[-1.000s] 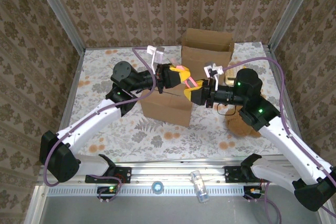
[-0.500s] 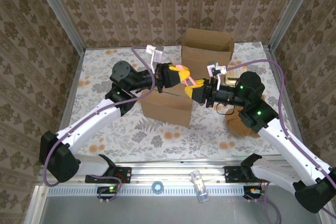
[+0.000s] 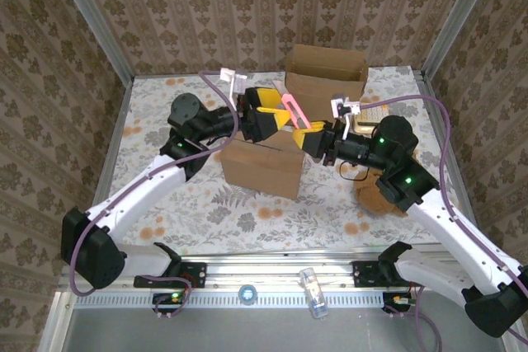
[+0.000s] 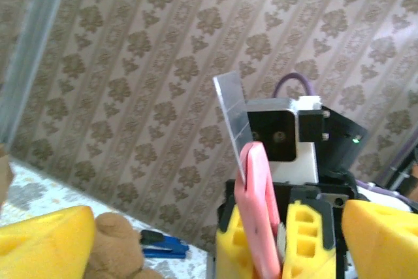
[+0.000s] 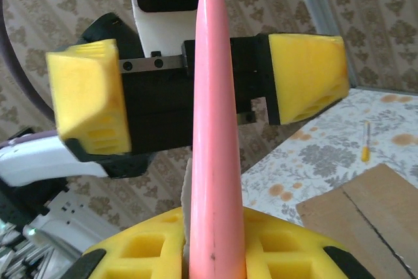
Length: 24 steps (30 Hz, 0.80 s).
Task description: Unpack the express box
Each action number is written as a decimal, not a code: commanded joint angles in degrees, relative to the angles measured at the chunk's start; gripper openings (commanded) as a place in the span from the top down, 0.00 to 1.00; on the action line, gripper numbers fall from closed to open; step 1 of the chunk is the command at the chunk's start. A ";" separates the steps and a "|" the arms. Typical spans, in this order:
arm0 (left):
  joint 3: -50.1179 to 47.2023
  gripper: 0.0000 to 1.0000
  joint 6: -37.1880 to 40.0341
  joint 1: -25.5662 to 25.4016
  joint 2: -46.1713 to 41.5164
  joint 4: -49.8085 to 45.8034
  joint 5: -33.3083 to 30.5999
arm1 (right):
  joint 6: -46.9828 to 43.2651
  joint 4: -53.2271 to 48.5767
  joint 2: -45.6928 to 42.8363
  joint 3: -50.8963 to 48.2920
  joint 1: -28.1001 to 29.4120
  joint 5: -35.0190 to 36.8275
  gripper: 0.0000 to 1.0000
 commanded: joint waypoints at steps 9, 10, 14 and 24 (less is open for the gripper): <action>5.05 0.03 20.01 8.04 -10.99 -52.24 -34.78 | -0.52 -14.50 -3.01 -1.11 -0.60 17.58 1.00; 5.17 0.05 19.53 9.56 -10.46 -55.18 -38.23 | -0.39 -15.19 -3.14 -1.64 -0.60 18.40 1.00; 2.60 0.14 15.62 18.16 -6.51 -60.82 -44.04 | 0.70 -17.37 -3.94 -4.71 -0.66 21.83 1.00; -3.93 0.23 12.93 24.49 4.45 -58.28 -42.96 | 4.33 -23.96 -9.85 -10.37 -0.84 23.10 1.00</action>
